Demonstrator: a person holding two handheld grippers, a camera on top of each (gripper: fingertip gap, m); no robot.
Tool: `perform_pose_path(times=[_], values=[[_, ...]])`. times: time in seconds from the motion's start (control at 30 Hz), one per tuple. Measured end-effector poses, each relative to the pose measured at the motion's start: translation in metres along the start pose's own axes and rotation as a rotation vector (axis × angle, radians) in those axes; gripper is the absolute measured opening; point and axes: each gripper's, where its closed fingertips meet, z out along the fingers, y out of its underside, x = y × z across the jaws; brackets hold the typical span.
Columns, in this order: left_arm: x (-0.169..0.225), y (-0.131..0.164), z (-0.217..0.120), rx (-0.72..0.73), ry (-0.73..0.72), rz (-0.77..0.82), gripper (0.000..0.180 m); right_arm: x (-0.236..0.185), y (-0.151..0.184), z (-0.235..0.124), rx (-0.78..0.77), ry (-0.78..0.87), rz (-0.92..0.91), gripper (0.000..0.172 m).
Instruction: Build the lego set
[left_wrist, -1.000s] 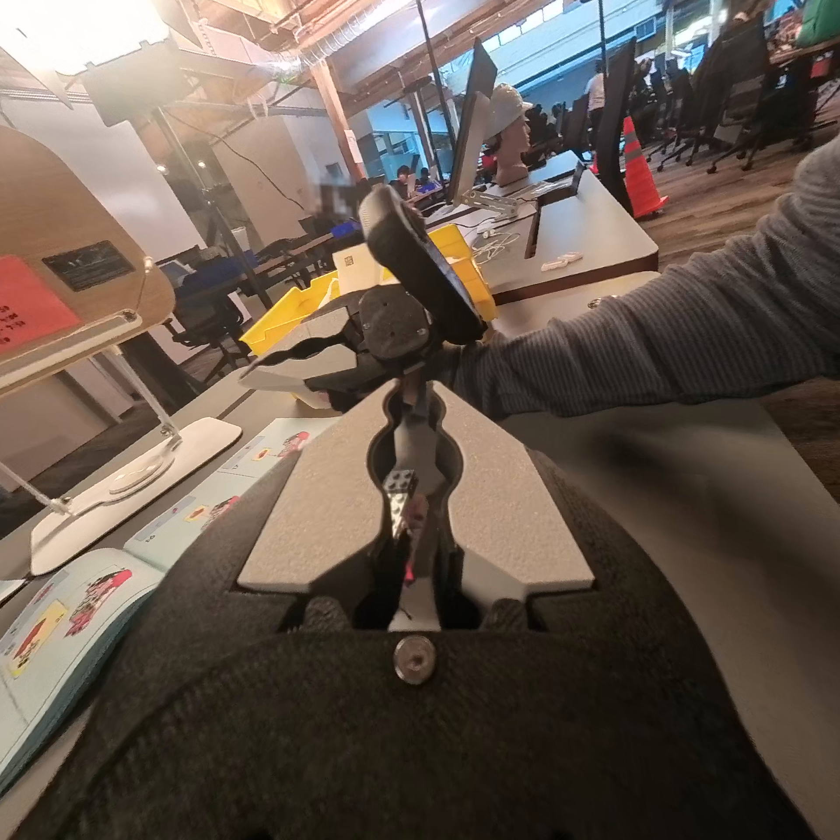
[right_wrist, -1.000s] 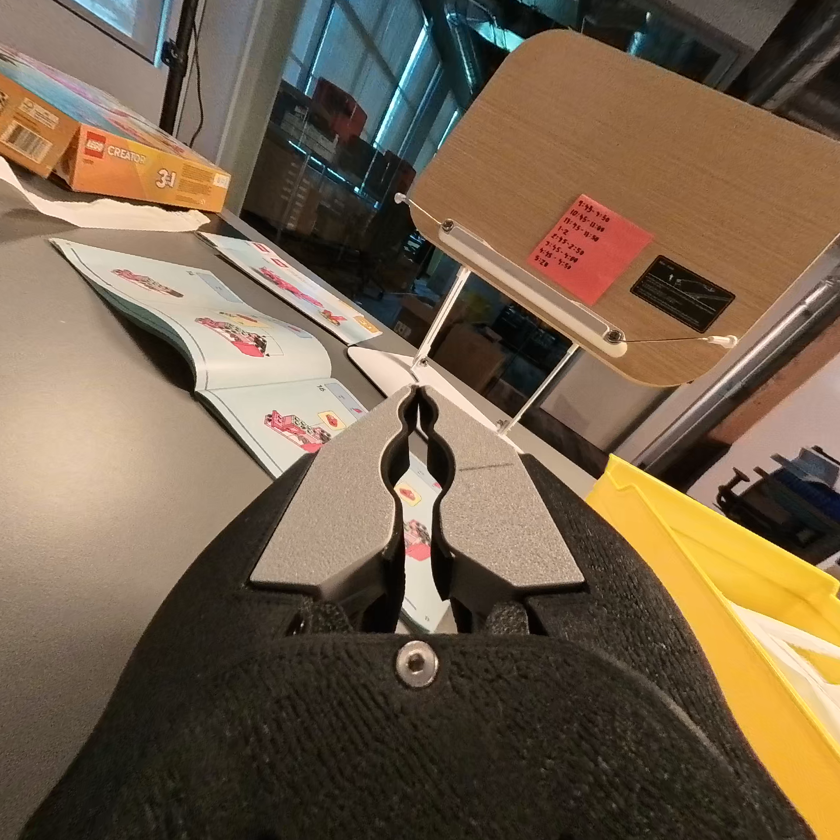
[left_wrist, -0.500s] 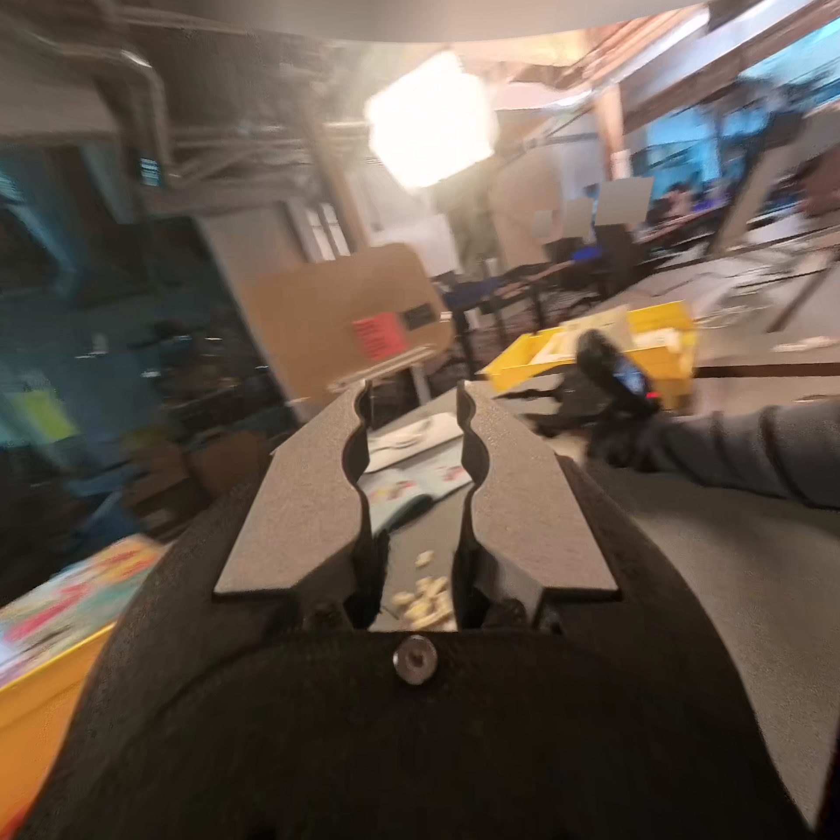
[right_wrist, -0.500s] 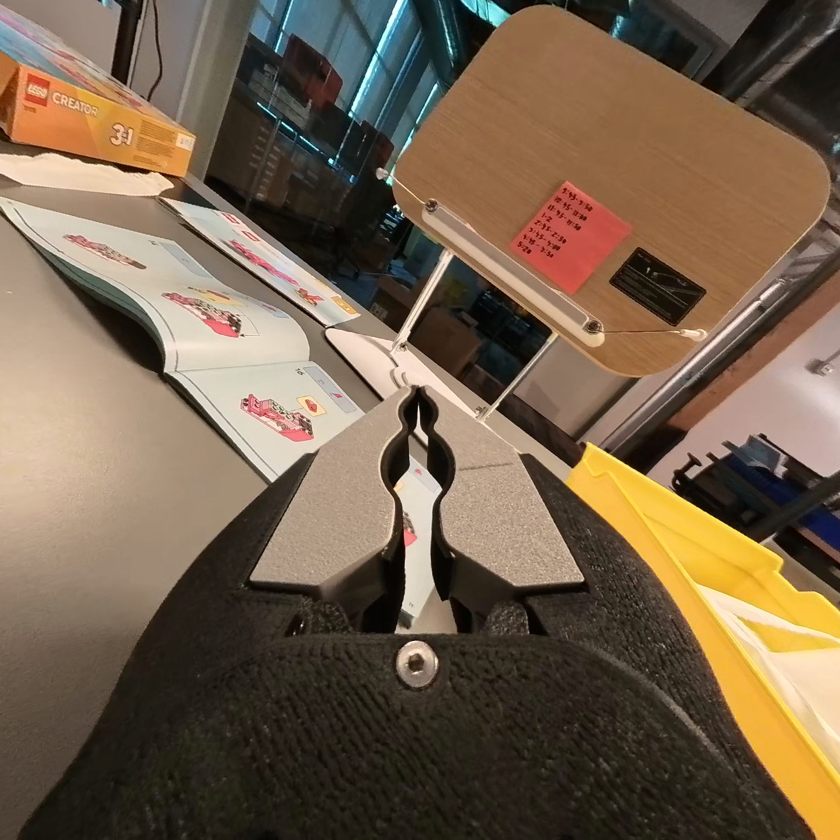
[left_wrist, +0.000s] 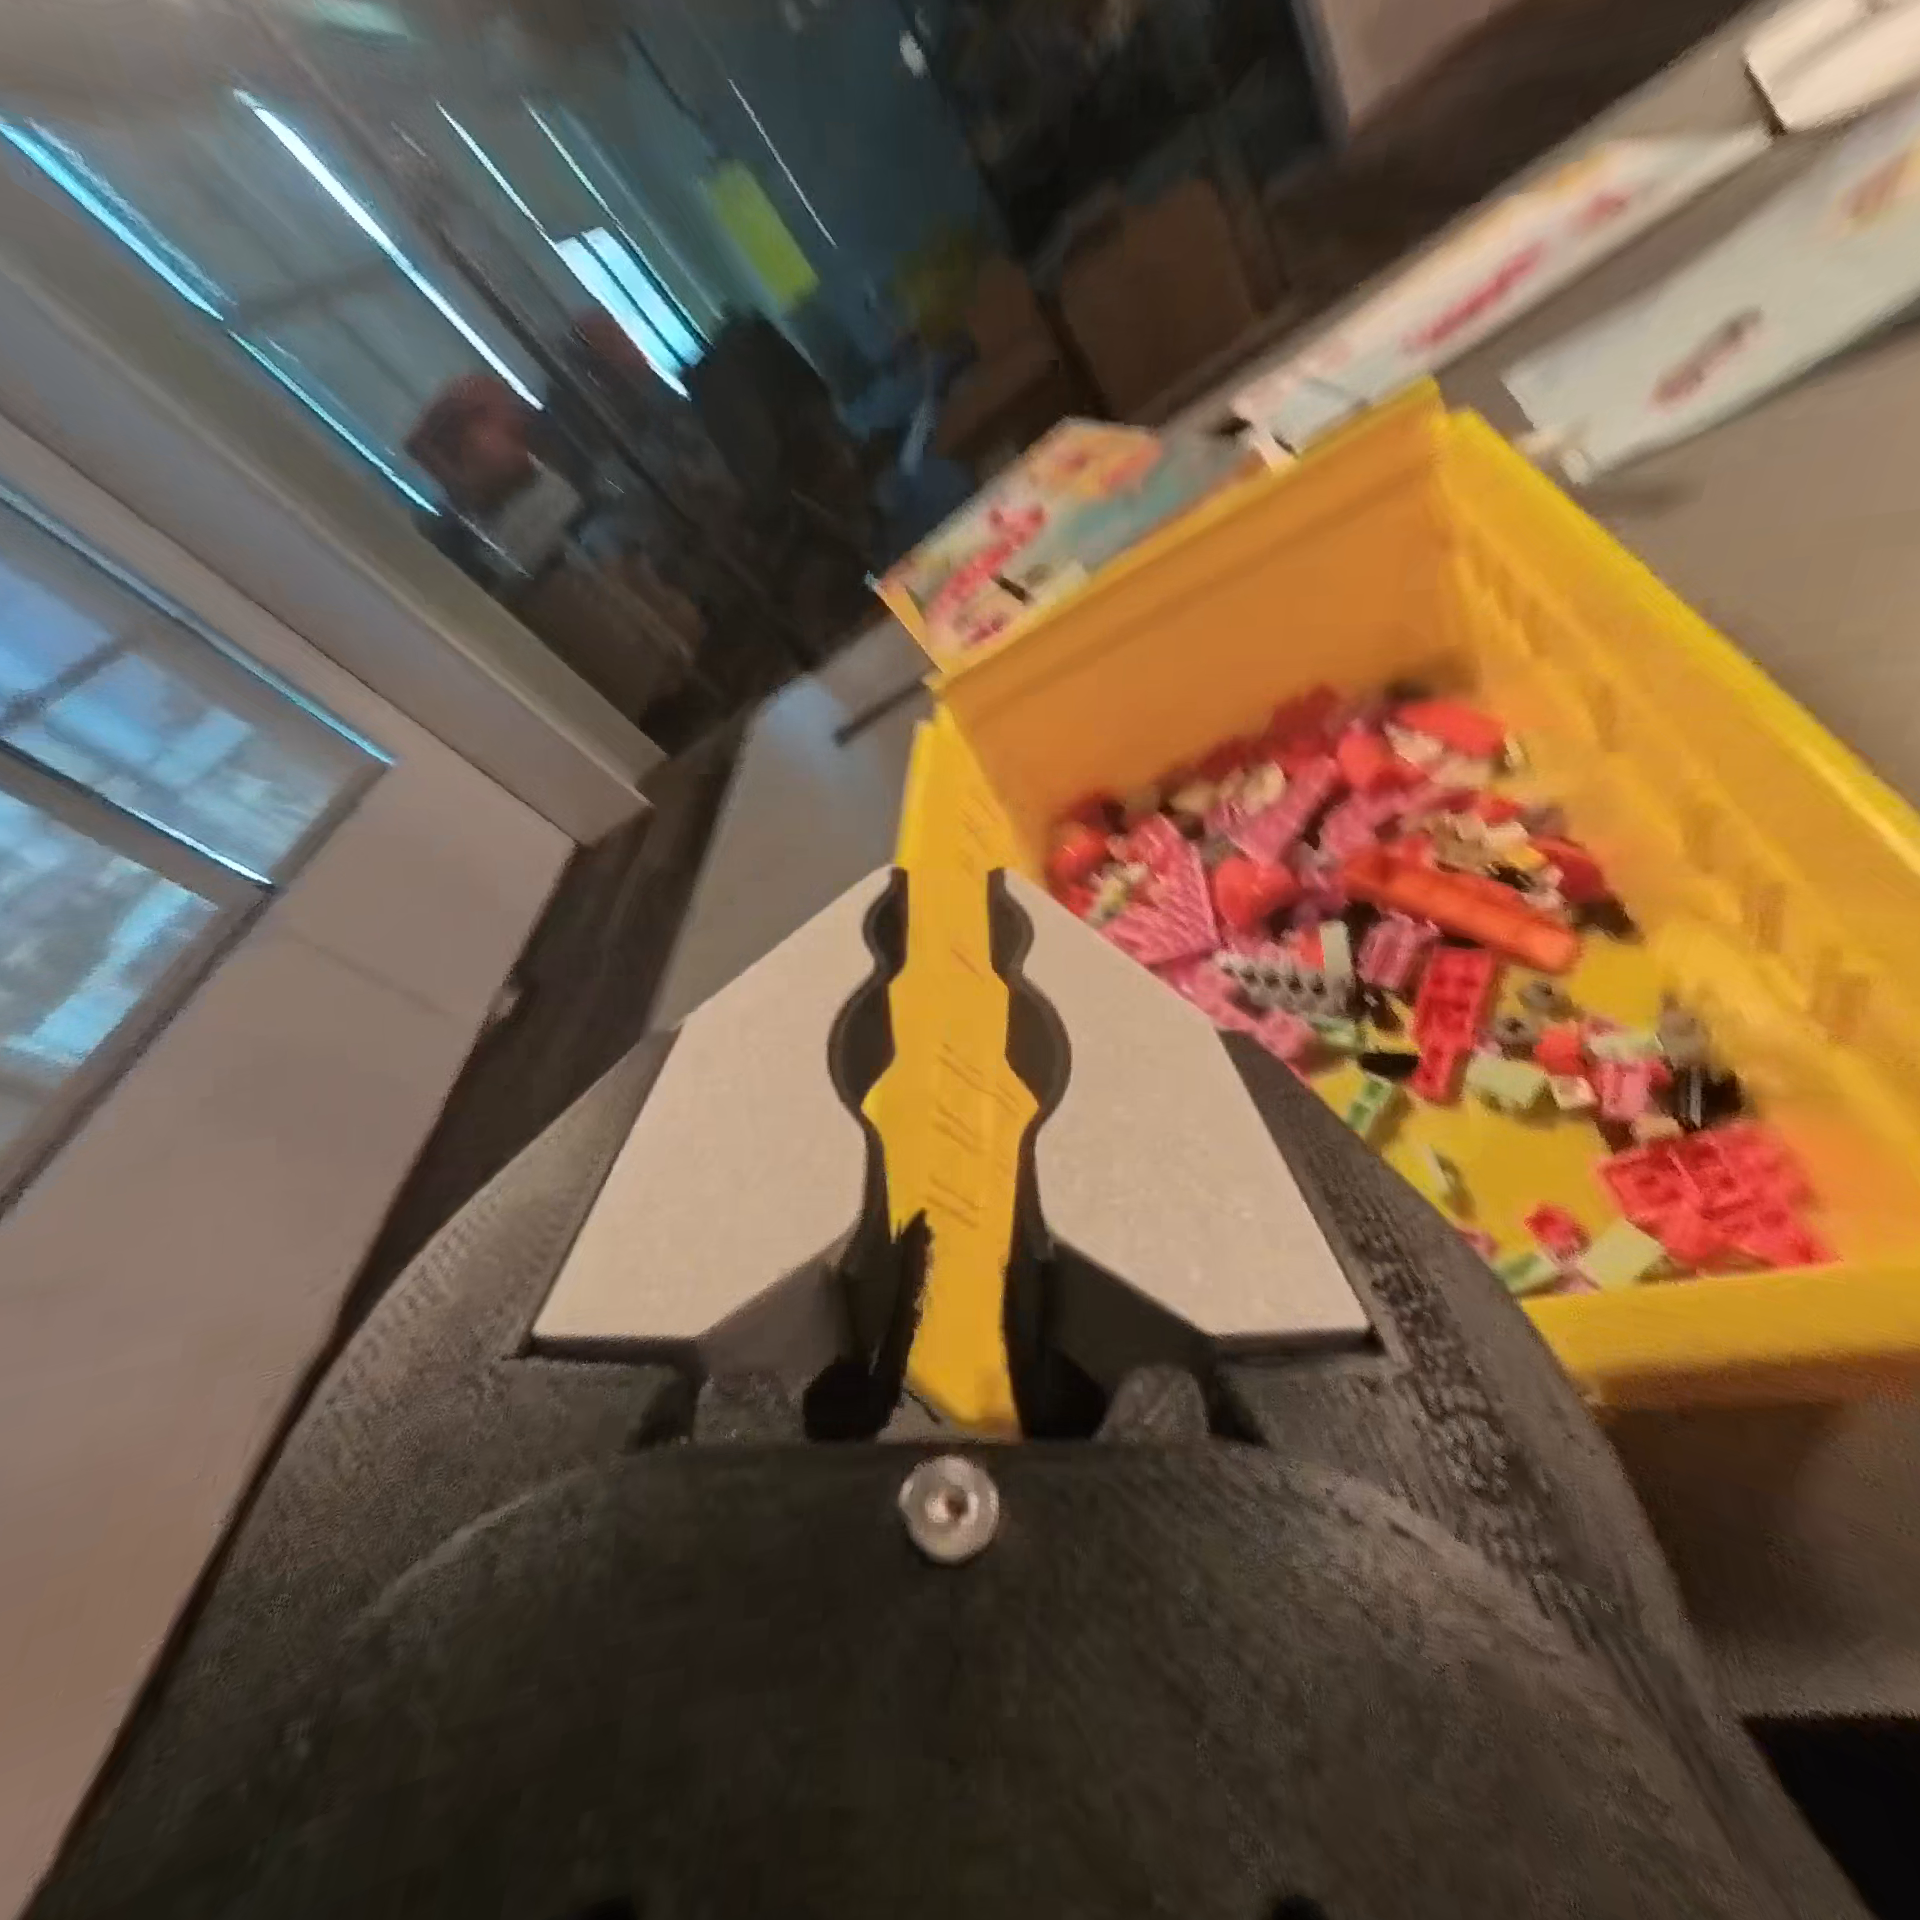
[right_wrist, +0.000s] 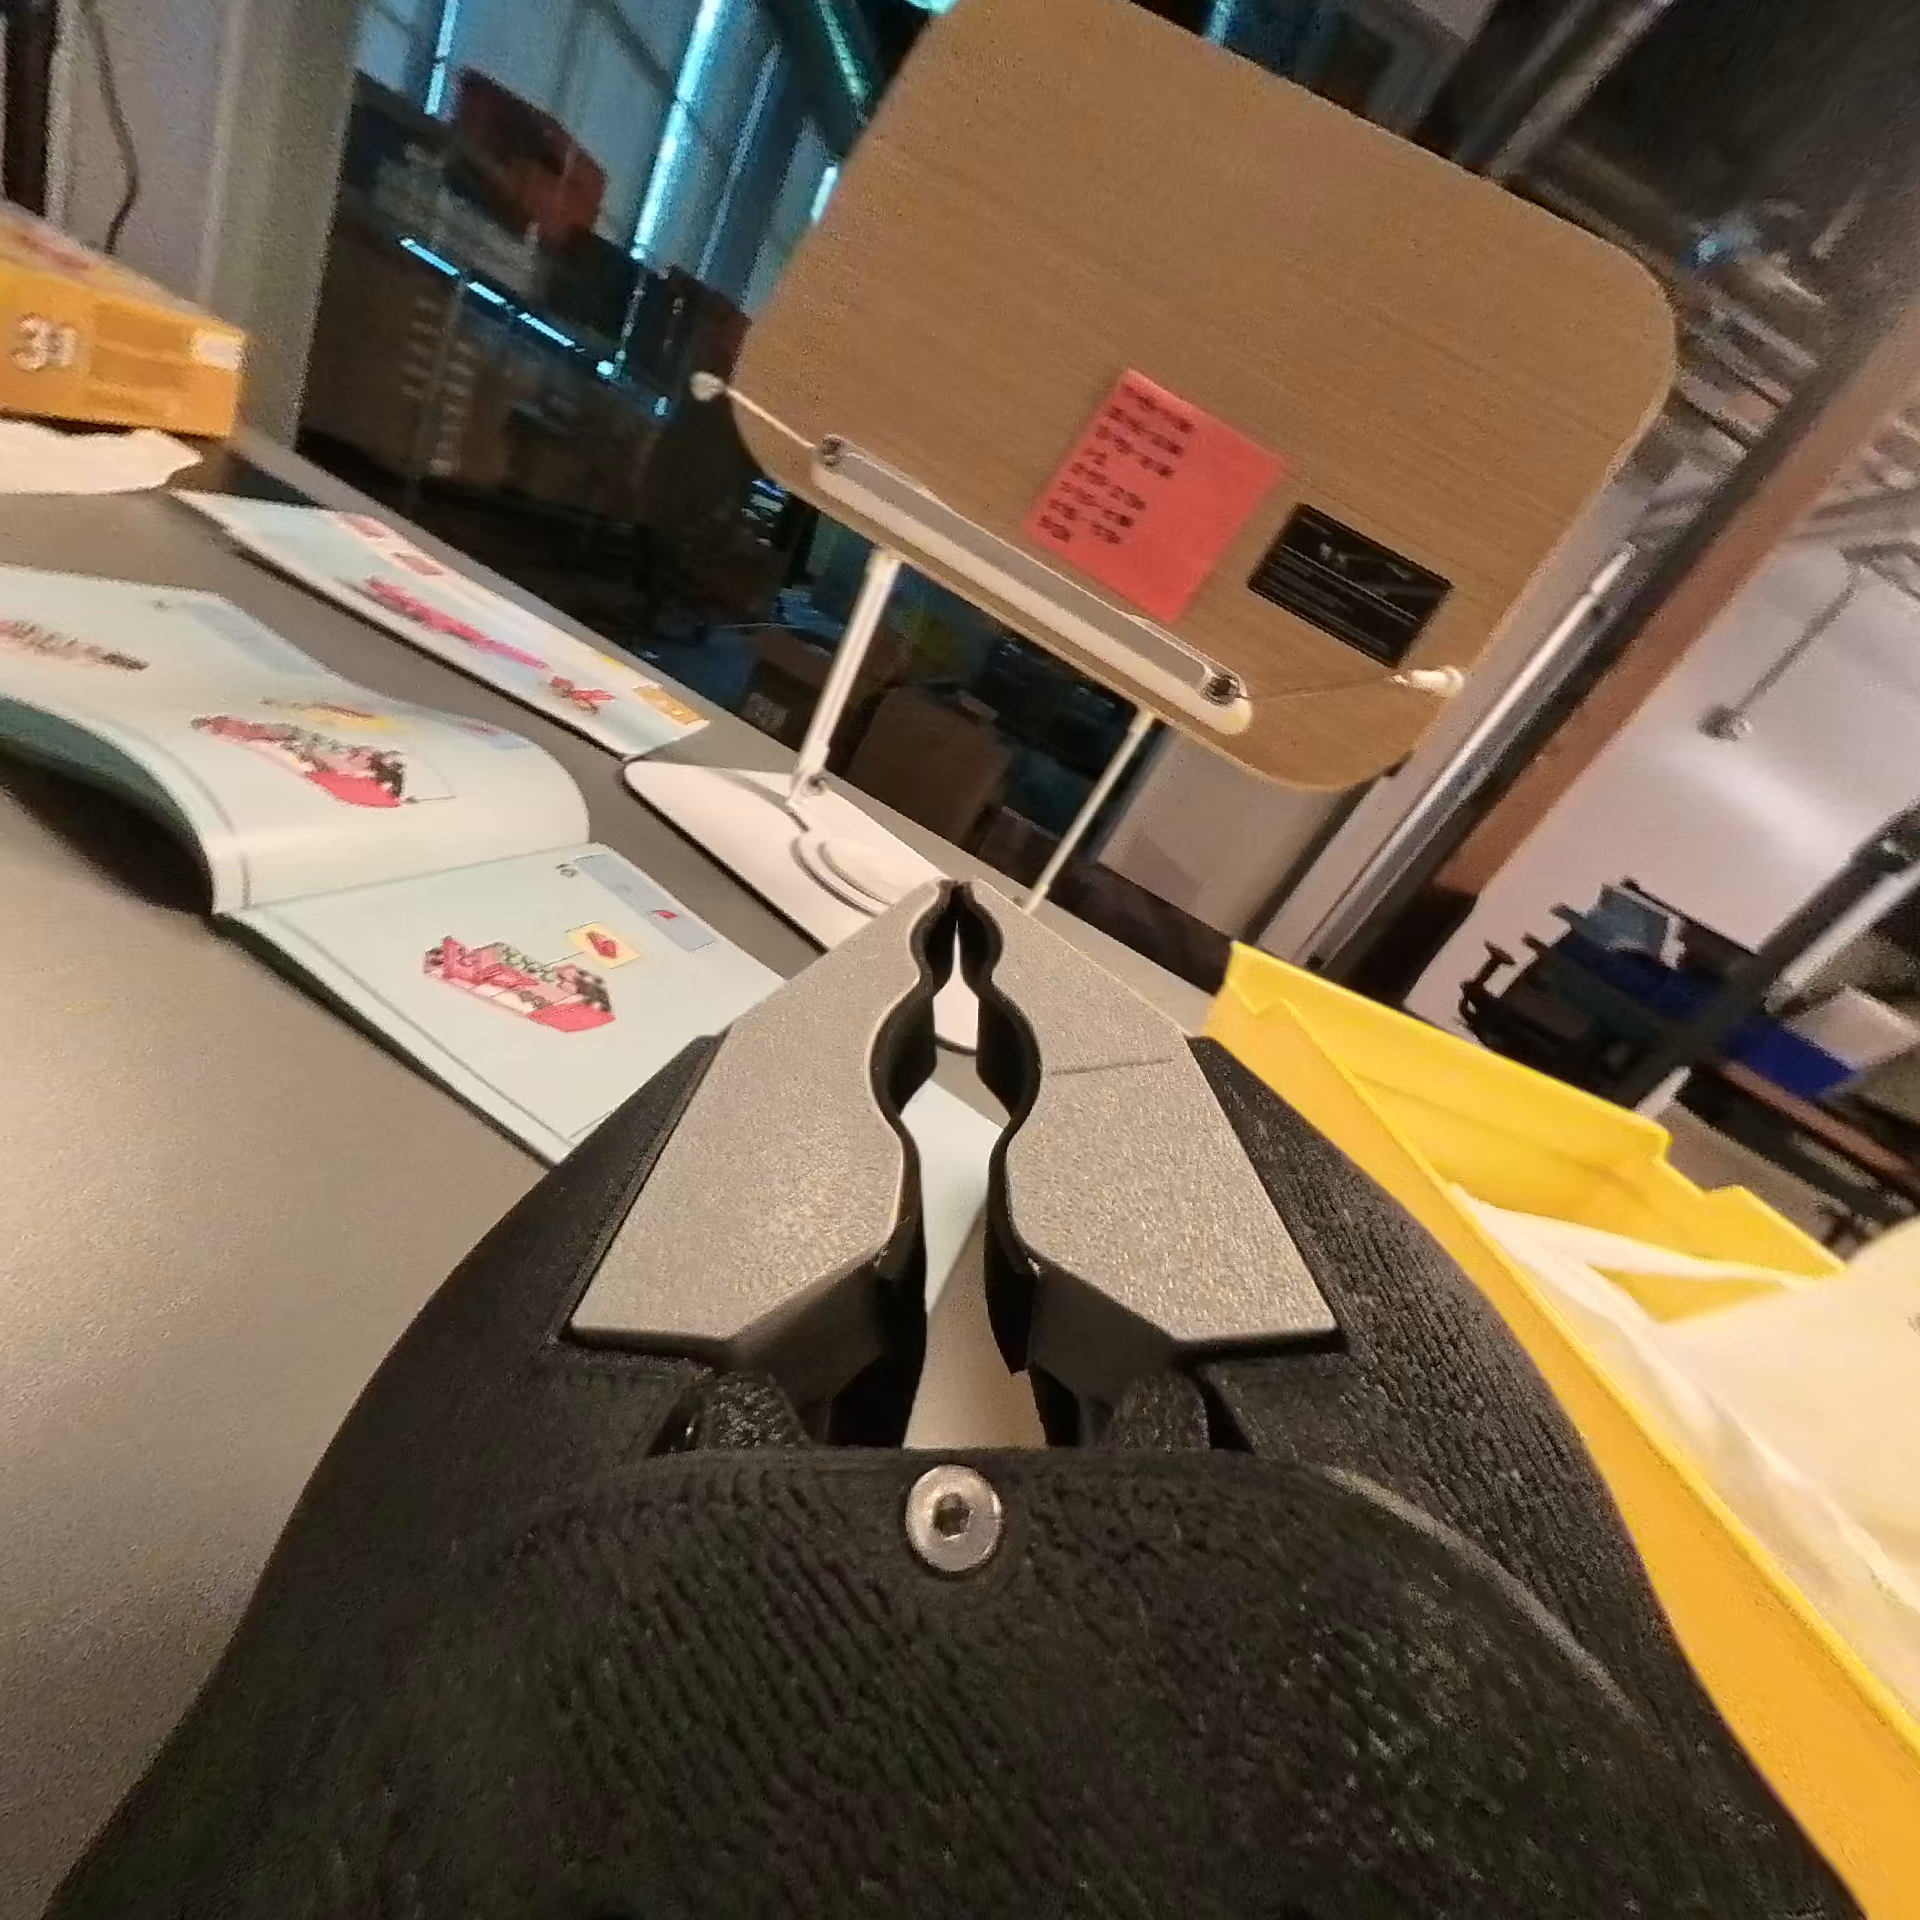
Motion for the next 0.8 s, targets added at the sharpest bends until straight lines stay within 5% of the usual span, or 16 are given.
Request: perform_pose_path(times=[0.2,0.27,0.33,0.43,0.53,0.63,0.8], values=[[0.051,0.013,0.021,-0.062,0.497,-0.198,0.006,0.024,0.002,-0.008,0.003,0.1,0.108,0.0],[0.064,0.009,0.022,-0.07,0.643,-0.245,0.017,0.038,0.0,-0.014,0.015,0.182,0.11,0.0],[0.062,0.015,0.032,-0.132,0.64,-0.251,0.035,0.044,-0.002,-0.019,0.029,0.216,0.117,0.0],[0.062,0.019,0.04,-0.177,0.633,-0.203,0.036,0.045,-0.002,-0.021,0.021,0.229,0.123,0.0],[0.089,0.018,0.034,-0.234,0.833,-0.152,0.033,0.041,0.0,-0.022,0.009,0.217,0.144,0.0],[0.109,0.043,0.025,-0.426,0.988,0.014,0.03,0.035,0.0,-0.022,-0.002,0.196,0.149,0.0],[0.119,0.072,0.023,-0.608,1.04,0.25,0.022,0.03,-0.002,-0.023,-0.002,0.188,0.131,0.0]])
